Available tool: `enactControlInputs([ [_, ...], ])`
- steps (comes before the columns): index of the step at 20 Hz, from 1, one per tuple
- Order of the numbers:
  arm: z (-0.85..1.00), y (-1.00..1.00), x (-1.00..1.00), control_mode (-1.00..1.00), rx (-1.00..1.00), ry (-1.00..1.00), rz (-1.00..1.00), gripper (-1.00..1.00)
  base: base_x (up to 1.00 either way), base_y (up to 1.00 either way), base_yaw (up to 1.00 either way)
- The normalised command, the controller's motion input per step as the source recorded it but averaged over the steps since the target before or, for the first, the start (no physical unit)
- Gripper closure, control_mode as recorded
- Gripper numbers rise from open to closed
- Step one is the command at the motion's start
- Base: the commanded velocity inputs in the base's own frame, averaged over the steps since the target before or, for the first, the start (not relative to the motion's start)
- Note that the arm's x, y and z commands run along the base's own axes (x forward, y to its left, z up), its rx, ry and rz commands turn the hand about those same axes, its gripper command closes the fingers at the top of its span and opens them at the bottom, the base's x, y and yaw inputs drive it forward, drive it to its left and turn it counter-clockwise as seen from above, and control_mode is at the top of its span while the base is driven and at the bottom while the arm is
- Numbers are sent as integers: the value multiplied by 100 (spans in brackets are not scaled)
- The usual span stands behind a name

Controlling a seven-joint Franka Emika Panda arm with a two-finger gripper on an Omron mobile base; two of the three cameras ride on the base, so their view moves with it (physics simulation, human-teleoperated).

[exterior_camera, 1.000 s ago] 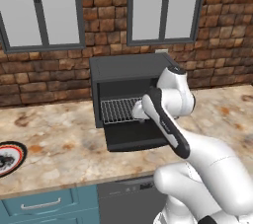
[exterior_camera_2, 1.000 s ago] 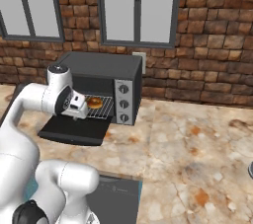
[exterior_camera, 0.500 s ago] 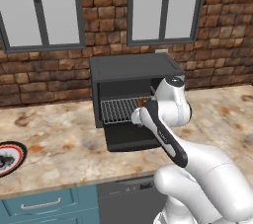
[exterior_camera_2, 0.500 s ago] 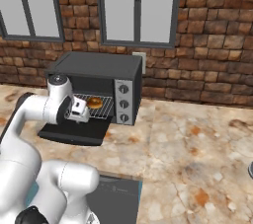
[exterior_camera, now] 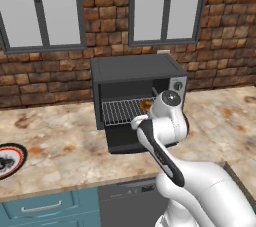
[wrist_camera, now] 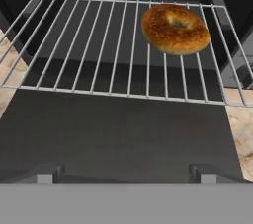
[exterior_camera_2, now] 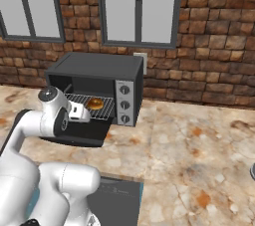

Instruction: Pick up the bagel from the plate, place it on the toaster oven rack, close the door, and set the timer.

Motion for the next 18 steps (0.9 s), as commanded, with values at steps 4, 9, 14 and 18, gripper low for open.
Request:
enactControlInputs([
  [4, -3, -6, 22, -100, 2, 6, 0, -100, 0, 0, 0],
  [9, -1, -9, 27, -100, 2, 6, 0, -100, 0, 0, 0],
  [14, -10, -1, 24, -100, 0, -4, 0, -100, 0, 0, 0],
  [18, -15, 0, 30, -100, 0, -2, 0, -100, 0, 0, 0],
])
